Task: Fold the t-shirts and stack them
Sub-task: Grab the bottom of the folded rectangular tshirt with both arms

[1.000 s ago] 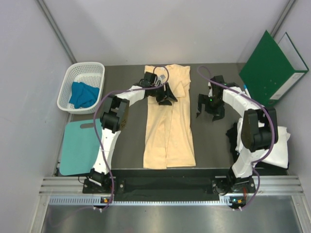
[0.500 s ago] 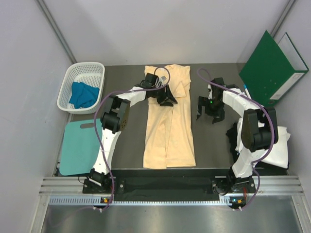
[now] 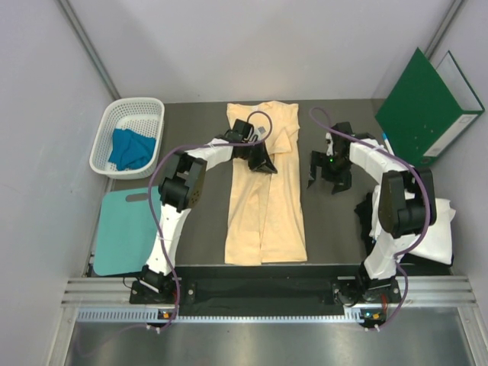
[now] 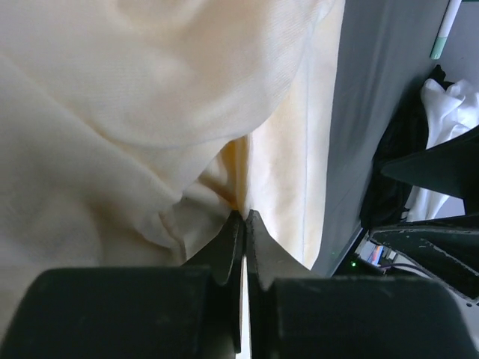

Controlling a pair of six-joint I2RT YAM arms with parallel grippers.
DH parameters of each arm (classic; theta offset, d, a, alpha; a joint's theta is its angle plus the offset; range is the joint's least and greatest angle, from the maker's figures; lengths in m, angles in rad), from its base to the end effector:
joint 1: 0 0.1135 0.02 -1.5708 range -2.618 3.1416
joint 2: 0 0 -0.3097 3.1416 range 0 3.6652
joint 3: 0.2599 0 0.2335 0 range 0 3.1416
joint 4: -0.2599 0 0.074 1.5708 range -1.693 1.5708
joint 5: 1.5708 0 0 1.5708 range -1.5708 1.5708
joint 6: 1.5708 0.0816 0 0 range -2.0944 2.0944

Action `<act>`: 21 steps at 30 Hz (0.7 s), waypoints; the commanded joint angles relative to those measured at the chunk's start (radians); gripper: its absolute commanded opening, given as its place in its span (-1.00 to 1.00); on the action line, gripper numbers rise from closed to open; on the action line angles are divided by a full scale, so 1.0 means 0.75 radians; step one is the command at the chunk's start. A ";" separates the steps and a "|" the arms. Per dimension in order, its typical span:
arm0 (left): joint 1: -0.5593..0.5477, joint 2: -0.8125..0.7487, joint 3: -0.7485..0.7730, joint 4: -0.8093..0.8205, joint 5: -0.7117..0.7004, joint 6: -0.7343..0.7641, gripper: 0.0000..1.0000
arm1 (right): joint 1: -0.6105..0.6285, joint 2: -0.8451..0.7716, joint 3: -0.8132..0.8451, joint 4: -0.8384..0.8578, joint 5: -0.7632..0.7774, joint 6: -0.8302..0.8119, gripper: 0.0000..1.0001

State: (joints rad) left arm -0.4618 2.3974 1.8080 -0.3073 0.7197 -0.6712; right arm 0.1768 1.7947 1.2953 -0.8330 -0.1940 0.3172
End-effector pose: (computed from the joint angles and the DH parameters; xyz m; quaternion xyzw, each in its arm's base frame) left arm 0.4713 -0.2947 0.1420 0.0235 0.8906 -0.4465 0.0828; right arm 0.3437 0.0774 0.2104 0.0578 0.9866 0.1222 0.0913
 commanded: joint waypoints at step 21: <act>-0.004 -0.200 -0.071 -0.316 -0.055 0.128 -0.92 | -0.025 -0.002 -0.025 0.065 -0.064 0.002 0.99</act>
State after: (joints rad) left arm -0.4618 2.2379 1.7775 -0.4534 0.6746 -0.6094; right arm 0.1673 1.7947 1.2823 -0.8139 -0.2260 0.3157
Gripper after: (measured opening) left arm 0.014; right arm 0.995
